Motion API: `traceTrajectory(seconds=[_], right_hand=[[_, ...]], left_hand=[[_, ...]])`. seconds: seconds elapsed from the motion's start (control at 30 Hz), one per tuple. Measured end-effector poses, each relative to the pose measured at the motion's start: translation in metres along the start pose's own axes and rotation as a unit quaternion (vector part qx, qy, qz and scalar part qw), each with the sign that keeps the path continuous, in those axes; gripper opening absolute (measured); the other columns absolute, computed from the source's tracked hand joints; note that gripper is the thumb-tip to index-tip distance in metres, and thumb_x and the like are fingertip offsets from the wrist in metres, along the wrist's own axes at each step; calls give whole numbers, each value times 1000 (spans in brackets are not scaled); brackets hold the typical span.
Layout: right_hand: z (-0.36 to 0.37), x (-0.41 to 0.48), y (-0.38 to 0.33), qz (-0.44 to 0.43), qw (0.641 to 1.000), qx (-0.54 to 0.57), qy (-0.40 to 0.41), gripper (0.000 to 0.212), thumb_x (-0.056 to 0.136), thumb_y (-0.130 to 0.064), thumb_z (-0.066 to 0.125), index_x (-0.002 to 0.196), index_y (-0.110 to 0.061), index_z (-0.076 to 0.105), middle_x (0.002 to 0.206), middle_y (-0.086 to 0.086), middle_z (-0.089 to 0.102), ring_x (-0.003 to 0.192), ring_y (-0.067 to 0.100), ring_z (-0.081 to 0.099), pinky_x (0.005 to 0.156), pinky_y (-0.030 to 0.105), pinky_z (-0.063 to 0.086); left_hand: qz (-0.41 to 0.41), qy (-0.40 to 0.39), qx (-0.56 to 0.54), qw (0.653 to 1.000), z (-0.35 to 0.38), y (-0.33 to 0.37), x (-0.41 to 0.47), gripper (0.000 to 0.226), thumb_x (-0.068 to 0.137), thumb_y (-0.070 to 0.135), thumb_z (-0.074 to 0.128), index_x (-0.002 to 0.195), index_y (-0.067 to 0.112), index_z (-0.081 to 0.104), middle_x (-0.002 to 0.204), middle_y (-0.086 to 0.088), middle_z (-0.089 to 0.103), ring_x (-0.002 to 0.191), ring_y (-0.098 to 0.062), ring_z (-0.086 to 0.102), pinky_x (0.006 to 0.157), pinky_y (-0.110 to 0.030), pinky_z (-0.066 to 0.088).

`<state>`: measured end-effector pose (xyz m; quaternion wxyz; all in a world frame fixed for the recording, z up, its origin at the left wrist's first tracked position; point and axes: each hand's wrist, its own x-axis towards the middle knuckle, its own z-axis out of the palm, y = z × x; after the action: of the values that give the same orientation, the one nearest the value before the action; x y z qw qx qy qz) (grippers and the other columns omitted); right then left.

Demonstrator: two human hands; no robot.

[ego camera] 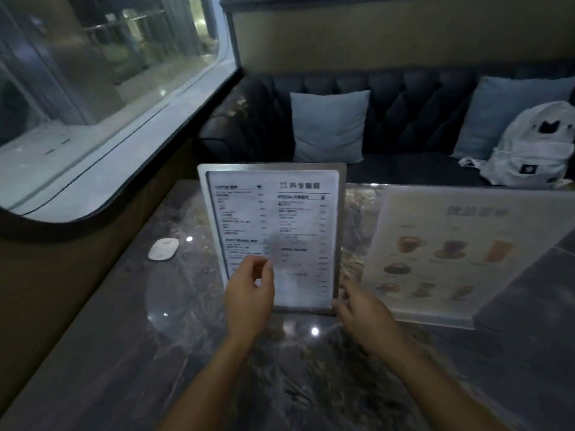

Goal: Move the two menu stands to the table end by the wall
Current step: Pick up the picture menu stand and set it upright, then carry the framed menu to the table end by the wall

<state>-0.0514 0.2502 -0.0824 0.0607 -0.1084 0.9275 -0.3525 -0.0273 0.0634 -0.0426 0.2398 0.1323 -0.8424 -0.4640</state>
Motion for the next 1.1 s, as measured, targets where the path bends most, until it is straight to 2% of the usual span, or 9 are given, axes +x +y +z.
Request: traceTrajectory(seconds=[0.07,0.17,0.27,0.37,0.5,0.6,0.73,0.83,1.1], right_hand=[[7,6,-7,24,999,20,25,32,87,-29,51,116,-18,44,111,11,63,96,28,60,76,30,44],[14,8,-13,62,997,32,46,33,87,-30,52,114,-14,40,112,17,62,96,33,60,72,34,44],[17,9,-16,65,995,62,38,43,88,-30,52,123,-14,34,122,15,56,102,32,57,82,40,48],[19,12,-20,57,992,116,7,58,87,-25,55,135,-16,23,137,11,43,116,29,49,97,44,43],[22,15,-22,74,986,147,11,55,87,-23,56,133,-17,27,134,9,45,117,27,48,99,44,42],[26,18,-20,92,977,189,20,49,88,-30,52,130,-19,29,126,5,50,111,24,51,95,43,45],[34,24,-19,113,969,209,68,30,89,-40,44,111,-25,31,106,-7,53,96,20,53,73,30,47],[38,28,-18,122,964,211,107,25,89,-44,40,101,-22,35,89,-17,46,87,20,54,57,21,38],[36,38,-22,142,961,174,159,25,94,-38,33,94,-14,42,93,7,49,82,24,48,65,35,35]], left_hand=[[-18,37,-4,999,-15,-13,10,7,87,17,55,92,16,59,90,-4,64,84,-17,59,73,-21,46],[-56,91,6,994,-32,-34,26,32,88,23,56,116,11,48,116,-11,53,106,-23,50,91,-40,43],[-77,80,-7,994,-41,-52,39,51,87,32,56,132,16,36,137,-11,41,125,-22,39,103,-42,35],[-103,-1,-44,994,-40,-67,45,64,86,43,53,139,22,26,149,-4,31,132,-17,31,103,-34,30],[-126,-136,-168,968,-33,-75,51,38,91,41,43,127,30,42,128,3,55,112,-7,55,78,-18,49],[-173,-140,-173,959,-32,-83,53,25,94,39,37,107,24,51,105,1,64,94,-14,64,62,-22,55],[-222,-153,-149,951,-35,-88,57,30,94,40,36,95,15,54,98,-10,65,87,-22,63,74,-49,55],[-218,-159,-135,954,-37,-90,59,31,93,42,38,91,16,55,97,-10,66,90,-23,63,81,-53,54],[-225,-134,-152,953,-35,-91,56,27,93,39,39,88,18,56,95,-10,67,88,-27,65,81,-56,53]])
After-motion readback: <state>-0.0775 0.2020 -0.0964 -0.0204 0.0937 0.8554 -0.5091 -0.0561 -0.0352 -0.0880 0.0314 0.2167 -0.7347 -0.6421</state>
